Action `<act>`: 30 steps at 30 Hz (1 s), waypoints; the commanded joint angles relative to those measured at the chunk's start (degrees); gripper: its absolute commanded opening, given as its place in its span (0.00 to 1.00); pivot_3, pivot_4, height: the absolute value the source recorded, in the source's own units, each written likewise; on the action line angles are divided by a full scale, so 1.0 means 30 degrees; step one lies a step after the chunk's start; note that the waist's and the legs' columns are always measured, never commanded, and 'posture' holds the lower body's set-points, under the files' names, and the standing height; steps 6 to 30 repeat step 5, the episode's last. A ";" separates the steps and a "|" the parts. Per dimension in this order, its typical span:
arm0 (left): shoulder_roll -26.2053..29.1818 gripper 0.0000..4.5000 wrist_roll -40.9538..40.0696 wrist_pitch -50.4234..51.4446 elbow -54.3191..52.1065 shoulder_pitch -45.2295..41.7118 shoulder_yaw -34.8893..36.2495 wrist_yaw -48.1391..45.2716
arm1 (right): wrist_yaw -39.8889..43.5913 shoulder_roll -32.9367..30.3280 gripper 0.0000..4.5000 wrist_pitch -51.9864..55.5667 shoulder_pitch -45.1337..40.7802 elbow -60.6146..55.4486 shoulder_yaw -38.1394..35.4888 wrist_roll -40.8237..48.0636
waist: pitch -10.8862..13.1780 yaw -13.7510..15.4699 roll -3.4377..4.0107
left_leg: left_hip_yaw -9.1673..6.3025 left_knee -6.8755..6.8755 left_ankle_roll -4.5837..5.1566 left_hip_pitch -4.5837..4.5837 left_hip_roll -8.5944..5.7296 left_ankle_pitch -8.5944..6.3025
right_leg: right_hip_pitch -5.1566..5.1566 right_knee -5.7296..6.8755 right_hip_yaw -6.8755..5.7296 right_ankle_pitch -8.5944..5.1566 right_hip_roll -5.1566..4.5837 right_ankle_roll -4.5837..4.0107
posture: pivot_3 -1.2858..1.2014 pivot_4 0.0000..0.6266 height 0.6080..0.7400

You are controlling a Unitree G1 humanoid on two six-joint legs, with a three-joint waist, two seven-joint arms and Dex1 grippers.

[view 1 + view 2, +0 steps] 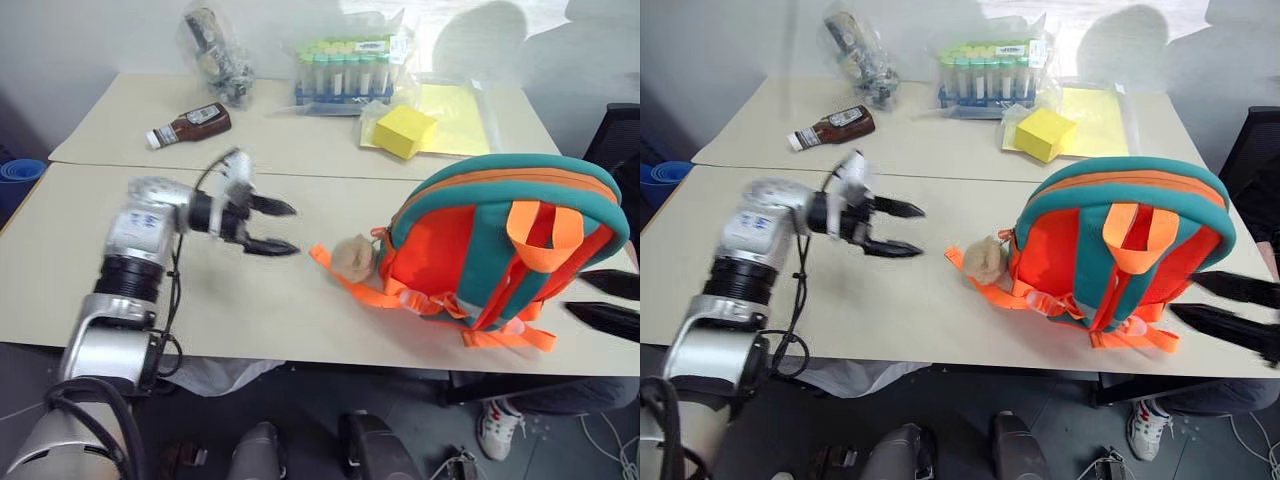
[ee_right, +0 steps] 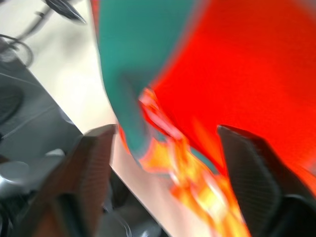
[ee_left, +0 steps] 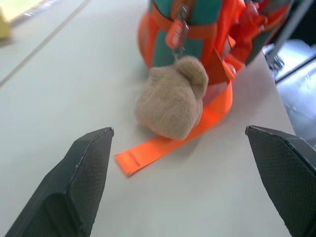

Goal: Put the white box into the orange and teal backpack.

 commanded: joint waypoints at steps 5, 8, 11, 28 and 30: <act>0.1360 1.00 -0.1514 0.0730 -0.1840 -0.0582 0.2419 0.1224 | 0.2768 -0.0059 1.00 -0.1567 0.0654 0.3309 -0.2336 -0.3098 | -0.0004 -0.0023 0.0001 | 0.0001 -0.0013 0.0003 0.0066 0.0000 -0.0021 | 0.0095 -0.0065 -0.0037 0.0005 -0.0020 0.0011 | 0.52 0.24 1.00; 0.1360 1.00 -0.1514 0.0730 -0.1840 -0.0582 0.2419 0.1224 | 0.2768 -0.0059 1.00 -0.1567 0.0654 0.3309 -0.2336 -0.3098 | -0.0004 -0.0023 0.0001 | 0.0001 -0.0013 0.0003 0.0066 0.0000 -0.0021 | 0.0095 -0.0065 -0.0037 0.0005 -0.0020 0.0011 | 0.52 0.24 1.00; 0.1360 1.00 -0.1514 0.0730 -0.1840 -0.0582 0.2419 0.1224 | 0.2768 -0.0059 1.00 -0.1567 0.0654 0.3309 -0.2336 -0.3098 | -0.0004 -0.0023 0.0001 | 0.0001 -0.0013 0.0003 0.0066 0.0000 -0.0021 | 0.0095 -0.0065 -0.0037 0.0005 -0.0020 0.0011 | 0.52 0.24 1.00; 0.1360 1.00 -0.1514 0.0730 -0.1840 -0.0582 0.2419 0.1224 | 0.2768 -0.0059 1.00 -0.1567 0.0654 0.3309 -0.2336 -0.3098 | -0.0004 -0.0023 0.0001 | 0.0001 -0.0013 0.0003 0.0066 0.0000 -0.0021 | 0.0095 -0.0065 -0.0037 0.0005 -0.0020 0.0011 | 0.52 0.24 1.00; 0.1360 1.00 -0.1514 0.0730 -0.1840 -0.0582 0.2419 0.1224 | 0.2768 -0.0059 1.00 -0.1567 0.0654 0.3309 -0.2336 -0.3098 | -0.0004 -0.0023 0.0001 | 0.0001 -0.0013 0.0003 0.0066 0.0000 -0.0021 | 0.0095 -0.0065 -0.0037 0.0005 -0.0020 0.0011 | 0.52 0.24 1.00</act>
